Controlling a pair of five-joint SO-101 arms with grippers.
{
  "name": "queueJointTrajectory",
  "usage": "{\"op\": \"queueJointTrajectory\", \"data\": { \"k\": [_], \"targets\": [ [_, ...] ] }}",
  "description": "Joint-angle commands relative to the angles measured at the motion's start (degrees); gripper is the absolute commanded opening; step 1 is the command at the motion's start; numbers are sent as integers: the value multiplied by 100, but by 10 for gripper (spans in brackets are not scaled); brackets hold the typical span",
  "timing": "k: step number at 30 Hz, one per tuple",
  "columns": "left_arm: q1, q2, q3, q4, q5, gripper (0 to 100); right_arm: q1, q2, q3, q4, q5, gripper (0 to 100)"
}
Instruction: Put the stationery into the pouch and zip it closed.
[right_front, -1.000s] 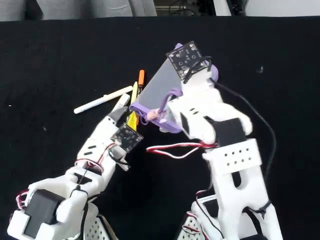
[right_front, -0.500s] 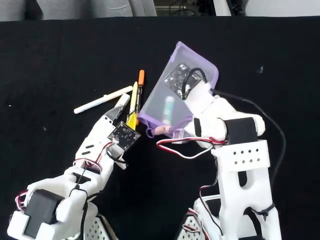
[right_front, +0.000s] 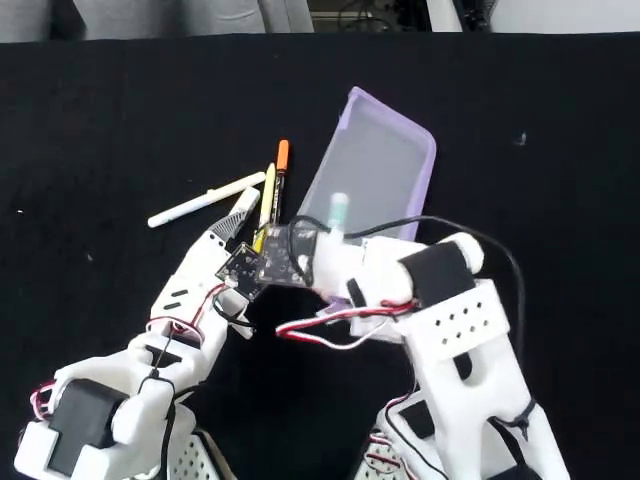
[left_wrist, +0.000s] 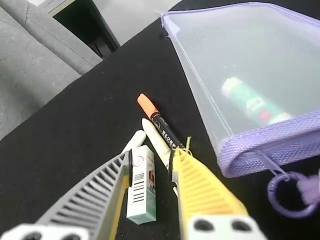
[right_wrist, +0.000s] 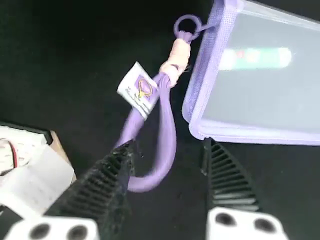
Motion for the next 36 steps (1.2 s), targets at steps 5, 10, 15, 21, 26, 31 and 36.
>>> {"op": "queueJointTrajectory", "data": {
  "k": [5, 10, 15, 21, 26, 31, 36],
  "targets": [
    [-48, -18, 48, -88, 0, 152, -132, -154, -233, 176, -62, 213],
    [-48, -18, 48, -88, 0, 152, -492, -145, -13, -554, -1134, 213],
    [-48, -18, 48, -88, 0, 152, -818, -101, 892, -1758, -2330, 209],
    [-48, -18, 48, -88, 0, 152, -818, 725, 1464, -2690, -2866, 209],
    [-48, -18, 48, -88, 0, 152, -826, 1473, 1147, -2734, -2910, 208],
    [-48, -18, 48, -88, 0, 152, -809, 2246, 971, -2892, -3191, 208],
    [-48, -18, 40, -88, 0, 152, -826, 3002, 778, -3349, -3367, 208]
  ]
}}
